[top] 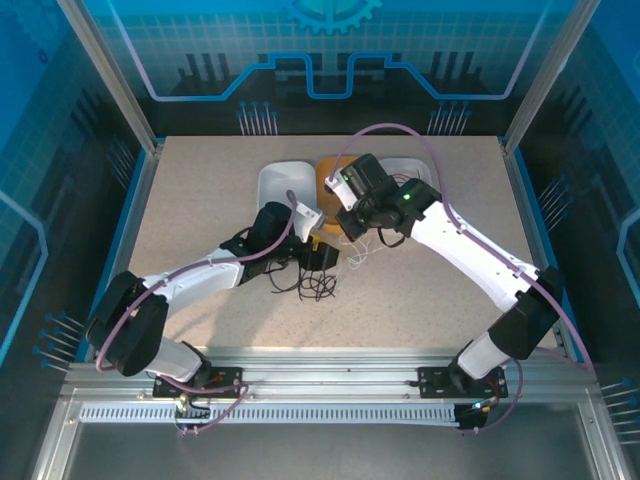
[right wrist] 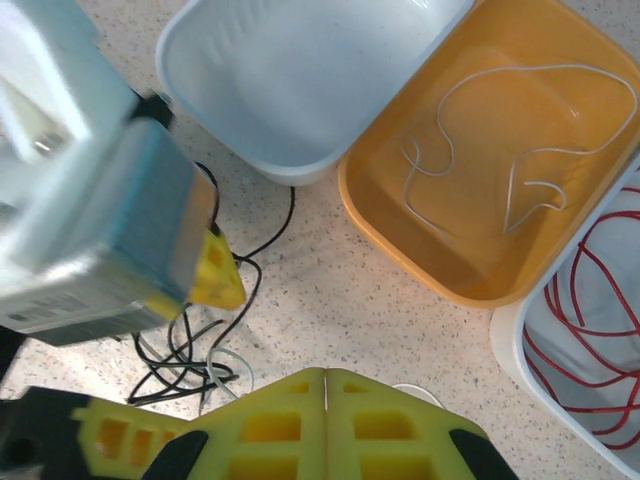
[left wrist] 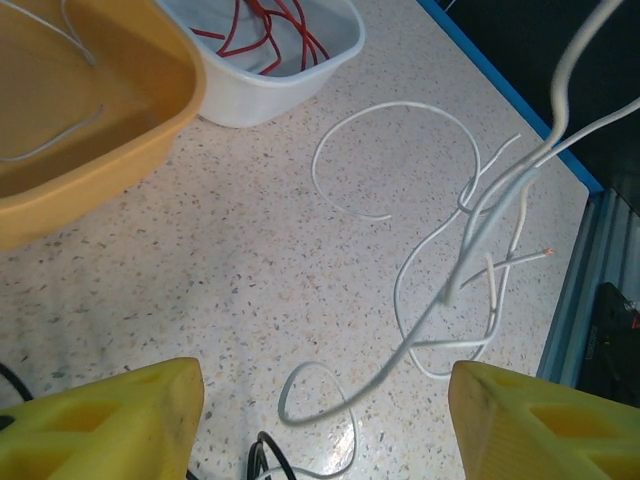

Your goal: Untangle the cables

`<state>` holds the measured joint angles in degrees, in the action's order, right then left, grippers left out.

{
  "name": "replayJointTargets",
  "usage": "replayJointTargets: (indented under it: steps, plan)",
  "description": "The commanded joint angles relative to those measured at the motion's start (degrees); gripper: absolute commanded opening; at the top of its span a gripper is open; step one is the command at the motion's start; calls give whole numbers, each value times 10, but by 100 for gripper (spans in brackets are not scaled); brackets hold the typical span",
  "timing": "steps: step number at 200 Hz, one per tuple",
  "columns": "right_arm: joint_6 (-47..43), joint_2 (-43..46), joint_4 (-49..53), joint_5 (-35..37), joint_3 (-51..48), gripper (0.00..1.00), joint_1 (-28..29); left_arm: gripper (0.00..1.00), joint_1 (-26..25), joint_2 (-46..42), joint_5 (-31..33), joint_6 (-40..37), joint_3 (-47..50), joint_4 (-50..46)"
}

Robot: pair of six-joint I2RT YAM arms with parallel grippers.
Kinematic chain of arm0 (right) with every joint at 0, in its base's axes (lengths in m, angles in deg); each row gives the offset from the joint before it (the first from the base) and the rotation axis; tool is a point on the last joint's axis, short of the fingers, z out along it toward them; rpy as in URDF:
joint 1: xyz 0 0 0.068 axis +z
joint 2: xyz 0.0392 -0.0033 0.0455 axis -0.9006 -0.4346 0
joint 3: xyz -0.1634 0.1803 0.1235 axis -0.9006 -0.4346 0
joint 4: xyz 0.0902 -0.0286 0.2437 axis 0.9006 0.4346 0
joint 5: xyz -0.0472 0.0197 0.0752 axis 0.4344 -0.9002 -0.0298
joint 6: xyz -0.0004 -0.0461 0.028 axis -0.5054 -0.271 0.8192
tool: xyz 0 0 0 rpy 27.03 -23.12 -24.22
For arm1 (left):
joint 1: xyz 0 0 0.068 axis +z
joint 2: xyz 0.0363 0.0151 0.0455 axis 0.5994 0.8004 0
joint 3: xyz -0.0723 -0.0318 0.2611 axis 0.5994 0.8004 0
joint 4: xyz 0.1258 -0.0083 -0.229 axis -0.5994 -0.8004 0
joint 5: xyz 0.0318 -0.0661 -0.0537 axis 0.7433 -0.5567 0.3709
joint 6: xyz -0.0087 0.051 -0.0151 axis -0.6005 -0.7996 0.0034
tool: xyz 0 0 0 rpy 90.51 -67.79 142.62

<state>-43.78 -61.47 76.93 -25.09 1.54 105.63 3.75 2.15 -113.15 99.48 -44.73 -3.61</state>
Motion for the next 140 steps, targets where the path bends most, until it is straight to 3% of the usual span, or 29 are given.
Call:
replayJointTargets:
  steps: [1, 29, 45, 79, 140]
  plan:
    - [9, 14, 9, -18, 24, 0, 9, 56, -9, 15, -29, -21, -16, 42]
    - [11, 14, 11, -3, 23, 0, 6, 14, -12, 22, -19, -4, -7, 61]
    - [15, 17, 14, 12, 20, 0, 4, 0, -13, 9, 2, 17, 10, 79]
    - [30, 43, 16, 57, 4, 0, -18, 0, -11, -45, 65, 34, 52, 80]
    - [74, 99, 37, 171, -36, 0, -85, 0, 2, -148, 192, 40, 108, -29]
